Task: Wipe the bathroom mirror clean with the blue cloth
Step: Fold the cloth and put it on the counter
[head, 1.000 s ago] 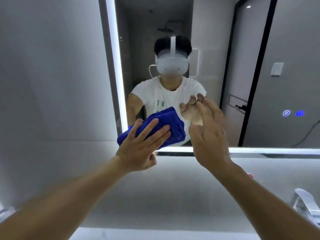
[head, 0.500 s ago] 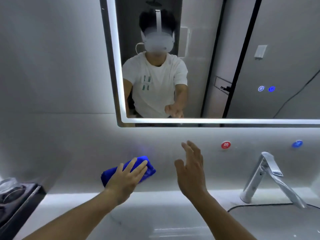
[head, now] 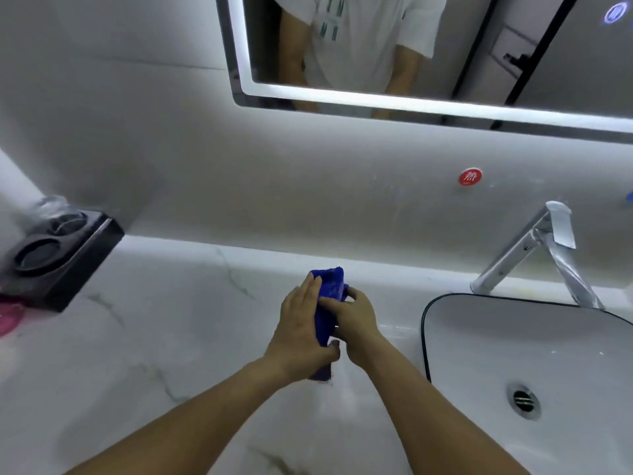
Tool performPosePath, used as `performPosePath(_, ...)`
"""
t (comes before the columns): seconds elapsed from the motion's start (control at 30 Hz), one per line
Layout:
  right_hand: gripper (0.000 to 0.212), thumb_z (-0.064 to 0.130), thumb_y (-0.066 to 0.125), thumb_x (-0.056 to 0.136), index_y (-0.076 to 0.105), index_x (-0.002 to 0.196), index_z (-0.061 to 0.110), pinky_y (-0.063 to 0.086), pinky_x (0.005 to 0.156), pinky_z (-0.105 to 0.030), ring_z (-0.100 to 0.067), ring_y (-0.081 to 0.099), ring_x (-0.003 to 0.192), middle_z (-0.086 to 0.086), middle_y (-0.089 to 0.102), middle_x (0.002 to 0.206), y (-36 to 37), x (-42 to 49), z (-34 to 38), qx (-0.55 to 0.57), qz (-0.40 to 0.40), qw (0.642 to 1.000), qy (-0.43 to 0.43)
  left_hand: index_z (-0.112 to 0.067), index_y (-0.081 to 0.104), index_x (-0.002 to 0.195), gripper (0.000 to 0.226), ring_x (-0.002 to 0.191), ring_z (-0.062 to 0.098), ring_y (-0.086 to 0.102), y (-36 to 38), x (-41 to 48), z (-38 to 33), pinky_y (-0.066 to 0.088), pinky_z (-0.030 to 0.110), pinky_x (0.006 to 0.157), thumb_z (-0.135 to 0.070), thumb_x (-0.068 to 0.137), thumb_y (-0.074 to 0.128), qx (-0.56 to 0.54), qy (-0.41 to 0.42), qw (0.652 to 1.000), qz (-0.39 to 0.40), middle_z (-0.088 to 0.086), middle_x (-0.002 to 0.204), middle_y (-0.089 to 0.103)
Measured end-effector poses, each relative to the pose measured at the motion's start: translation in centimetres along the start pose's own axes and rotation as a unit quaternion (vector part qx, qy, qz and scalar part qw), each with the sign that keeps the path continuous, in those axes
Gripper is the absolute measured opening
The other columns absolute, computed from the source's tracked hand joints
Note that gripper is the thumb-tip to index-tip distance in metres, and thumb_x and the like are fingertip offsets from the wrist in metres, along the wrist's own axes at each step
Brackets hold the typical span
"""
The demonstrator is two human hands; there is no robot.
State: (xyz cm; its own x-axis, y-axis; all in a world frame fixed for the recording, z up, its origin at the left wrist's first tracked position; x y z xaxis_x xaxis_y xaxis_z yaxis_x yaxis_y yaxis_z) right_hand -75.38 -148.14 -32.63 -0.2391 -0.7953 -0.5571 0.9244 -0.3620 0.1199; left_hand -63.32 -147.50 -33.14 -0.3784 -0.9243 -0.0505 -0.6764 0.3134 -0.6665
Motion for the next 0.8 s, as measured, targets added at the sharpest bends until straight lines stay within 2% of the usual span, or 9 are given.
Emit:
performPosePath(0.13,0.060,0.001,0.071,0.078,0.044,0.127,0.024,0.060,0.066,-0.032,-0.022,0.067,0.092,-0.003,0.061,0.112,-2.9,0.7,-2.7,-0.034,-0.021,0.999,-0.001,-0.030,0.006,0.156,0.103,0.136,0.014,0.035,1.9,-1.6,1.1,0.048,0.030,0.097,-0.038,0.082,0.078,-0.189,-0.172,0.967,-0.012,-0.010,0.161,0.016)
performPosePath(0.2,0.057,0.004,0.072,0.080,0.047,0.128,0.021,0.060,0.066,-0.036,-0.025,0.069,0.091,-0.006,0.064,0.112,-4.5,1.2,-3.9,-0.006,-0.005,0.999,0.047,-0.022,0.017,0.155,0.089,0.119,0.018,0.055,3.0,-2.3,1.9,0.055,0.033,0.083,-0.031,0.087,0.074,-0.308,-0.298,0.903,0.034,0.001,0.147,0.045)
performPosePath(0.27,0.056,0.011,0.072,0.083,0.046,0.132,0.021,0.060,0.069,-0.038,-0.028,0.069,0.094,-0.007,0.065,0.115,-5.8,1.8,-5.0,0.008,0.017,0.996,0.089,-0.010,0.045,0.142,0.062,0.104,0.026,0.069,4.3,-3.1,2.9,0.060,0.044,0.082,-0.023,0.088,0.072,-0.396,-0.354,0.841,0.101,0.006,0.121,0.068)
performPosePath(0.33,0.057,0.017,0.069,0.087,0.042,0.137,0.021,0.059,0.067,-0.038,-0.026,0.067,0.096,-0.005,0.064,0.116,-6.8,2.2,-6.2,-0.008,0.019,0.994,0.105,-0.009,0.059,0.125,0.040,0.098,0.029,0.072,5.6,-3.9,3.4,0.061,0.041,0.075,-0.016,0.088,0.071,-0.416,-0.368,0.819,0.142,0.009,0.112,0.073)
performPosePath(0.5,0.063,0.015,0.064,0.092,0.031,0.146,0.018,0.057,0.073,-0.035,-0.018,0.063,0.096,0.001,0.059,0.123,-8.3,3.4,-10.0,-0.071,-0.009,0.995,0.076,-0.004,0.060,0.116,0.024,0.090,0.030,0.073,10.4,-5.1,5.1,0.061,0.040,0.071,-0.009,0.092,0.063,-0.409,-0.439,0.796,0.077,0.014,0.103,0.074)
performPosePath(0.53,0.064,0.014,0.063,0.091,0.031,0.146,0.018,0.057,0.078,-0.037,-0.017,0.062,0.097,0.002,0.058,0.122,-8.6,3.6,-10.6,-0.101,-0.020,0.993,0.062,-0.004,0.058,0.117,0.027,0.090,0.030,0.073,11.4,-5.4,5.4,0.061,0.040,0.072,-0.010,0.092,0.064,-0.402,-0.446,0.797,0.063,0.015,0.104,0.073)
performPosePath(0.6,0.062,0.017,0.063,0.092,0.033,0.145,0.021,0.055,0.080,-0.036,-0.015,0.059,0.096,0.003,0.056,0.125,-9.1,3.9,-11.6,-0.180,-0.039,0.982,0.032,-0.008,0.053,0.119,0.036,0.090,0.024,0.070,13.1,-5.8,5.9,0.061,0.036,0.071,-0.019,0.089,0.069,-0.328,-0.440,0.835,0.023,0.010,0.107,0.067)
performPosePath(0.7,0.060,0.026,0.063,0.092,0.033,0.144,0.021,0.048,0.065,-0.028,-0.015,0.057,0.091,0.001,0.055,0.128,-9.1,3.6,-12.2,-0.269,-0.077,0.960,0.005,-0.018,0.045,0.116,0.043,0.085,0.007,0.058,13.7,-6.4,5.5,0.046,0.015,0.059,-0.033,0.086,0.072,-0.134,-0.377,0.916,-0.036,0.000,0.114,0.056)
performPosePath(0.8,0.059,0.032,0.059,0.093,0.032,0.144,0.020,0.052,0.076,-0.035,-0.022,0.056,0.106,-0.003,0.047,0.135,-8.8,2.9,-12.4,-0.419,-0.098,0.902,-0.042,-0.024,0.036,0.139,0.060,0.107,0.013,0.052,13.2,-6.8,5.2,0.043,0.019,0.076,-0.042,0.089,0.065,0.087,-0.263,0.961,-0.025,-0.002,0.133,0.040)
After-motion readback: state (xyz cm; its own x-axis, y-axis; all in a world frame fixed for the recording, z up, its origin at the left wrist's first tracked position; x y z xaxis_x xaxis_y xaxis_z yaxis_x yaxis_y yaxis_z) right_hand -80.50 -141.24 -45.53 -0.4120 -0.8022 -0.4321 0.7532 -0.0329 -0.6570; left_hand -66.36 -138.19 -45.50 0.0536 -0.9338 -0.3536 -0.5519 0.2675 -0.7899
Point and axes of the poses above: each hand's wrist, its own x-axis towards the middle knuckle, its own y-axis out of the palm, z = x × y, the point moved 1 cm from there along x, towards the middle knuckle
